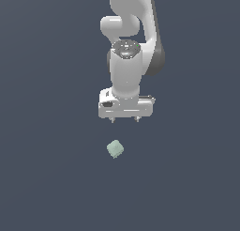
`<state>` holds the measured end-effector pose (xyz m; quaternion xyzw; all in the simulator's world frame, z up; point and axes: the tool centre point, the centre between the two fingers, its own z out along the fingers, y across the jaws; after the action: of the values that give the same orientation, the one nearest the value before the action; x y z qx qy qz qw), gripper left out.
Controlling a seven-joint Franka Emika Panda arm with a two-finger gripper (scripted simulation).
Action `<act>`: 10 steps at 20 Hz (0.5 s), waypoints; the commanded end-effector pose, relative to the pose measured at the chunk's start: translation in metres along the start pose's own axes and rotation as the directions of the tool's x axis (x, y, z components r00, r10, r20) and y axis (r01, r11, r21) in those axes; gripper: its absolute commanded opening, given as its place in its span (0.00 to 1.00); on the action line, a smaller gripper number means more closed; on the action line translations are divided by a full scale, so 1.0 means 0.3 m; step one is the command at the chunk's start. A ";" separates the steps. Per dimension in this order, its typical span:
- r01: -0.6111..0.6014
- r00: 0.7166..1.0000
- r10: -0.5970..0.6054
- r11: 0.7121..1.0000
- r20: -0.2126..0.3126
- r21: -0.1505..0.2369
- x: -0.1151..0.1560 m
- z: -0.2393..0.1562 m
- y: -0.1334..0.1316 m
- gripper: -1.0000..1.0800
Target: Pick up the object and move it to a goal position.
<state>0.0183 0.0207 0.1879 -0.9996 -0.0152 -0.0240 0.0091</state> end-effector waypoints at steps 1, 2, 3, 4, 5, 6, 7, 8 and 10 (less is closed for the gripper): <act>0.000 1.000 0.000 1.000 0.000 0.000 0.000 0.000 0.000 0.96; 0.001 1.000 -0.001 1.000 0.000 0.000 0.000 0.000 -0.001 0.96; 0.004 1.000 -0.004 1.000 0.000 0.000 0.001 -0.002 -0.003 0.96; 0.008 1.000 -0.008 1.000 0.000 0.000 0.003 -0.004 -0.006 0.96; 0.015 1.000 -0.015 1.000 0.000 0.000 0.005 -0.007 -0.011 0.96; 0.023 1.000 -0.023 1.000 0.000 0.000 0.008 -0.012 -0.017 0.96; 0.031 1.000 -0.031 1.000 -0.001 0.000 0.010 -0.017 -0.024 0.96; 0.038 0.999 -0.038 0.999 -0.001 0.000 0.012 -0.021 -0.030 0.96; 0.045 0.999 -0.045 0.999 -0.001 0.000 0.014 -0.027 -0.038 0.96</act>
<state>0.0214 0.0301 0.1947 -0.9991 -0.0343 -0.0247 0.0088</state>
